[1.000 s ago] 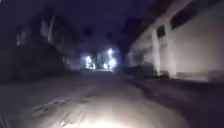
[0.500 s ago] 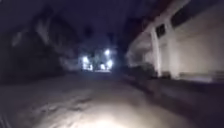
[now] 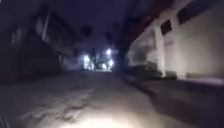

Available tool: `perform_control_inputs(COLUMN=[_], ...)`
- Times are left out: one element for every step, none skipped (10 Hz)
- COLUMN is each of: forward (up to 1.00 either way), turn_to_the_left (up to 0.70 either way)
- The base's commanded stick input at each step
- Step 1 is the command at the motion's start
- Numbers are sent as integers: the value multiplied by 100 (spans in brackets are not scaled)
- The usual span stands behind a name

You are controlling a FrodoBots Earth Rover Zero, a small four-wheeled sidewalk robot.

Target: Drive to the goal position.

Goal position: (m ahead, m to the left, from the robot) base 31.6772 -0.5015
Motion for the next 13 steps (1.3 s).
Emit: perform_control_inputs(forward=[70, 70, 70, 70, 70, 70, 70, 70, 70, 70, 70, 70, 70], turn_to_the_left=[0, 0, 0, 0, 0, 0, 0, 0, 0, 0, 0, 0, 0])
